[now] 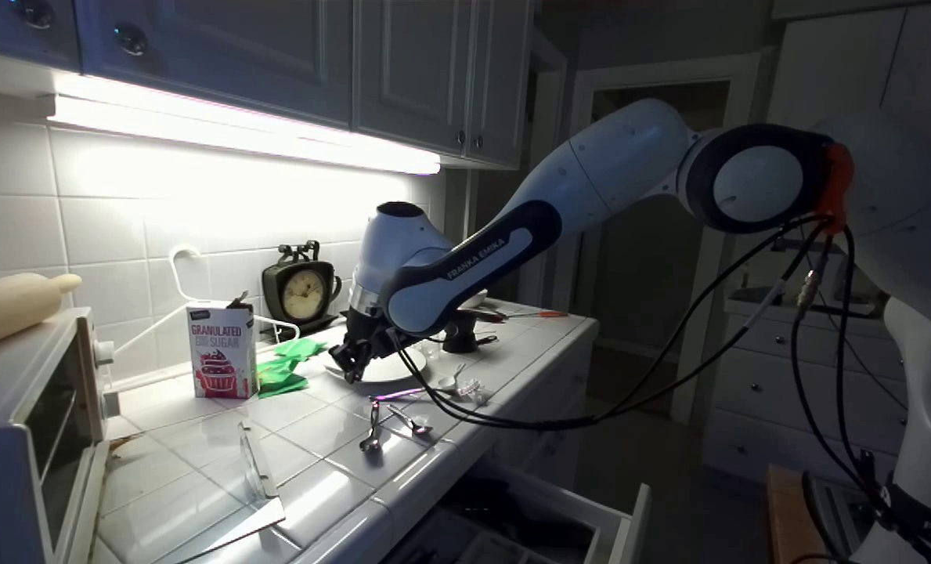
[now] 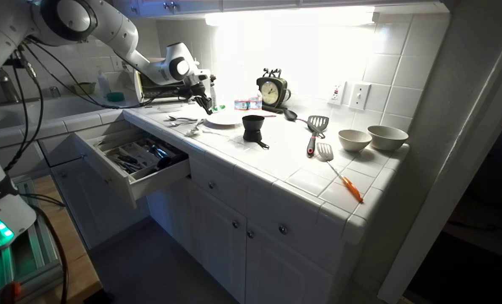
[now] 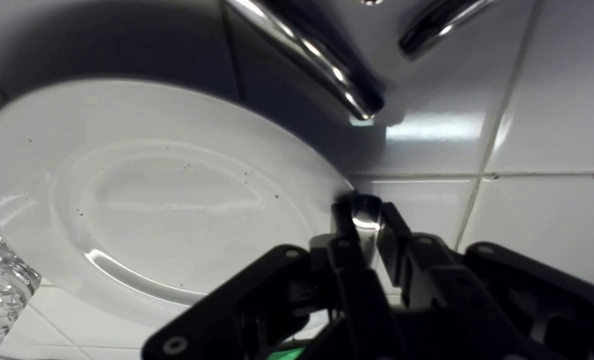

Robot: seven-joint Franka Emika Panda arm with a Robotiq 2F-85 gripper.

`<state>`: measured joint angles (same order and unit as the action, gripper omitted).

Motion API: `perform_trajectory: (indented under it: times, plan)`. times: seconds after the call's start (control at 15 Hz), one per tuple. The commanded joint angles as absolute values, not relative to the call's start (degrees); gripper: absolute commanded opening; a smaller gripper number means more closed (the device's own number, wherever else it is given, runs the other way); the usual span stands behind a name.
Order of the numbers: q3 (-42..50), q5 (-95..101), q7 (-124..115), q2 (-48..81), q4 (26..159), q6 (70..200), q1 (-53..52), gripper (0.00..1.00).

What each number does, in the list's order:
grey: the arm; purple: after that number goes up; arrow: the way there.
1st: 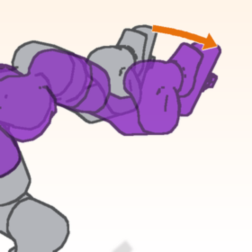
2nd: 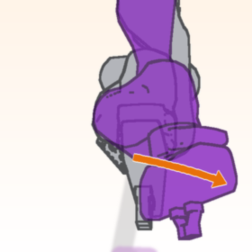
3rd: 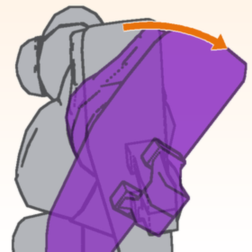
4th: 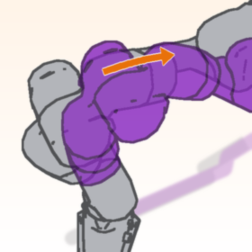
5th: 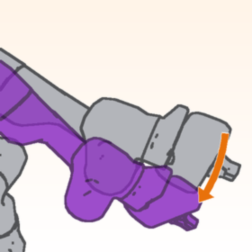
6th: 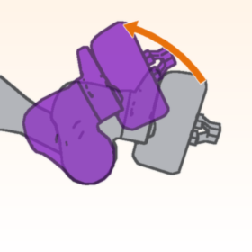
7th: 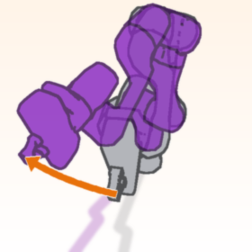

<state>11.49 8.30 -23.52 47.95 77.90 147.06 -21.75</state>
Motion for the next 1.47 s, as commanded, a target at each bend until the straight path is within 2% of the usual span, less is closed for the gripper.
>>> perform_trajectory:
  times: [0.0, 0.07, 0.73, 1.4]
  plan:
    - [11.93, 10.53, -26.09, 46.33, 79.93, 146.04, -22.57, 0.09]
    - [11.81, 10.44, -26.07, 46.16, 80.04, 146.14, -22.51, 0.04]
    - [9.55, 9.84, -23.11, 40.57, 84.36, 147.06, -21.56, 0.04]
    - [0.33, 9.09, -2.15, 25.51, 96.38, 138.72, -12.32, 0.04]
